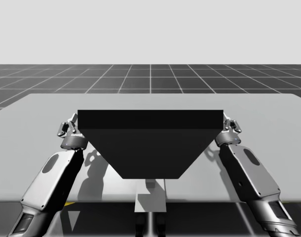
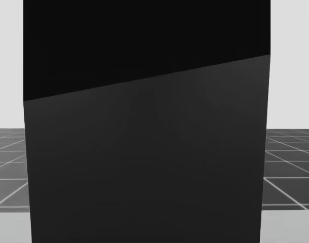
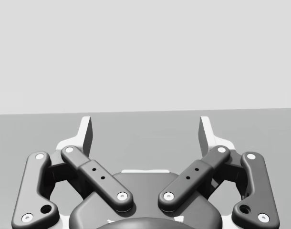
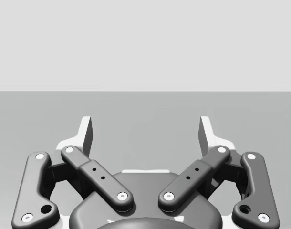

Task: Reach around the screen and pick up the object behind it.

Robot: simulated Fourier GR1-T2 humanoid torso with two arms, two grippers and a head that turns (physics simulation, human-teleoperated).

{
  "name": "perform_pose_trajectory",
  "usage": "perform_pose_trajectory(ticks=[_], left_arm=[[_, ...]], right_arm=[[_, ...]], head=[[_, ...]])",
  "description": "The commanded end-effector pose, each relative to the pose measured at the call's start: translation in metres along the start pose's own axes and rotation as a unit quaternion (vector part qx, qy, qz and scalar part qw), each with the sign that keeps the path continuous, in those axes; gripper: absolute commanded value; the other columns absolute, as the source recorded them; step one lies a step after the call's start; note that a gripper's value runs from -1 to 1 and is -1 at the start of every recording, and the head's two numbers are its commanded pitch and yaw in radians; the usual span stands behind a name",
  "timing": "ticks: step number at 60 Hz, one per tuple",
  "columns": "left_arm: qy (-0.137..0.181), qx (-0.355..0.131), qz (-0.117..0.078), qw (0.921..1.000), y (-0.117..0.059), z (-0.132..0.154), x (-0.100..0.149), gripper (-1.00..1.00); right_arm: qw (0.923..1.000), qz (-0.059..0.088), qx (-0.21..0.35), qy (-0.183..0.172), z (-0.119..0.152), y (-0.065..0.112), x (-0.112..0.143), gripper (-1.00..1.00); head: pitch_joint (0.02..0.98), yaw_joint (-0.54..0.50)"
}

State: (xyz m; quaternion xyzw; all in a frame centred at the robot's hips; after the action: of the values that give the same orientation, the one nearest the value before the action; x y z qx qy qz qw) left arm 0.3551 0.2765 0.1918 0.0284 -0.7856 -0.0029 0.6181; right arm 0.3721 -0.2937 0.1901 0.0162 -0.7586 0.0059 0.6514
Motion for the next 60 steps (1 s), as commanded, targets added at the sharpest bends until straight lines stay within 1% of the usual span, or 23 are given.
perform_pose_trajectory(ticks=[1,9,10,12,14,15,16,20,23,25,26,29,33,34,37,38,42,45,49,52,54,56,60], left_arm=[[0.000,0.000,-0.001,1.0000,0.000,0.000,0.000,-1.00],[0.010,-0.014,0.005,0.9998,0.000,0.000,0.001,-1.00],[0.016,-0.022,0.015,0.9995,0.001,0.000,0.002,-1.00],[0.024,-0.037,0.023,0.9987,0.002,0.001,0.003,-1.00],[0.031,-0.046,0.018,0.9983,0.003,0.002,0.005,-1.00],[0.033,-0.054,0.013,0.9979,0.005,0.003,0.007,-1.00],[0.033,-0.058,0.014,0.9976,0.005,0.004,0.008,-1.00],[0.040,-0.086,0.015,0.9954,0.008,0.009,0.016,-1.00],[0.044,-0.108,0.018,0.9930,0.011,0.013,0.021,-1.00],[0.045,-0.120,0.018,0.9916,0.012,0.015,0.024,-1.00],[0.048,-0.130,0.015,0.9902,0.014,0.017,0.026,-1.00],[0.056,-0.155,0.010,0.9863,0.018,0.023,0.030,-1.00],[0.061,-0.177,0.008,0.9823,0.022,0.029,0.033,-1.00],[0.063,-0.192,0.010,0.9793,0.024,0.033,0.035,-1.00],[0.068,-0.209,0.017,0.9753,0.027,0.038,0.037,-1.00],[0.069,-0.223,0.016,0.9722,0.029,0.043,0.040,-1.00],[0.073,-0.249,0.013,0.9657,0.032,0.050,0.043,-1.00],[0.077,-0.274,0.010,0.9586,0.035,0.057,0.046,-1.00],[0.078,-0.294,0.001,0.9526,0.037,0.062,0.047,-1.00],[0.083,-0.319,0.002,0.9440,0.038,0.066,0.048,-1.00],[0.085,-0.326,0.002,0.9415,0.038,0.067,0.048,-1.00],[0.089,-0.345,0.007,0.9342,0.038,0.070,0.048,-1.00],[0.091,-0.358,0.005,0.9293,0.037,0.071,0.047,-1.00]], right_arm=[[1.0000,0.003,0.001,-0.002,0.002,0.002,-0.002,-1.00],[0.9989,-0.002,0.044,0.015,0.003,0.005,-0.001,-1.00],[0.9985,0.000,0.052,0.017,0.004,0.005,0.000,-1.00],[0.9977,-0.012,0.063,0.020,0.005,0.004,0.003,-1.00],[0.9971,-0.017,0.072,0.019,0.005,0.004,0.005,-1.00],[0.9958,-0.009,0.089,0.017,0.007,0.004,0.008,-1.00],[0.9956,-0.006,0.092,0.016,0.007,0.004,0.009,-1.00],[0.9922,-0.007,0.123,0.015,0.011,0.005,0.015,-1.00],[0.9886,0.003,0.150,0.013,0.015,0.006,0.018,-1.00],[0.9857,0.000,0.168,0.016,0.017,0.007,0.019,-1.00],[0.9829,-0.002,0.183,0.019,0.020,0.007,0.020,-1.00],[0.9757,0.005,0.218,0.018,0.028,0.008,0.022,-1.00],[0.9707,0.004,0.239,0.019,0.034,0.007,0.023,-1.00],[0.9665,0.005,0.256,0.016,0.039,0.006,0.024,-1.00],[0.9626,0.003,0.270,0.017,0.044,0.004,0.025,-1.00],[0.9582,0.004,0.286,0.017,0.049,0.002,0.025,-1.00],[0.9507,0.003,0.310,0.020,0.056,-0.002,0.025,-1.00],[0.9416,0.009,0.336,0.025,0.062,-0.006,0.024,-1.00],[0.9343,0.014,0.355,0.030,0.068,-0.009,0.023,-1.00],[0.9274,0.013,0.372,0.035,0.072,-0.011,0.023,-1.00],[0.9243,0.012,0.380,0.038,0.074,-0.012,0.023,-1.00],[0.9160,0.004,0.399,0.043,0.078,-0.013,0.024,-1.00],[0.9093,0.001,0.414,0.042,0.081,-0.014,0.023,-1.00]], head=[[0.114,-0.02],[0.115,-0.03],[0.114,-0.03],[0.114,-0.03],[0.114,-0.03],[0.113,-0.03],[0.112,-0.03],[0.110,-0.02],[0.112,-0.03],[0.113,-0.03],[0.114,-0.03],[0.117,-0.03],[0.119,-0.03],[0.121,-0.03],[0.122,-0.03],[0.125,-0.03],[0.127,-0.03],[0.128,-0.03],[0.128,-0.03],[0.130,-0.03],[0.130,-0.03],[0.131,-0.03],[0.132,-0.04]])
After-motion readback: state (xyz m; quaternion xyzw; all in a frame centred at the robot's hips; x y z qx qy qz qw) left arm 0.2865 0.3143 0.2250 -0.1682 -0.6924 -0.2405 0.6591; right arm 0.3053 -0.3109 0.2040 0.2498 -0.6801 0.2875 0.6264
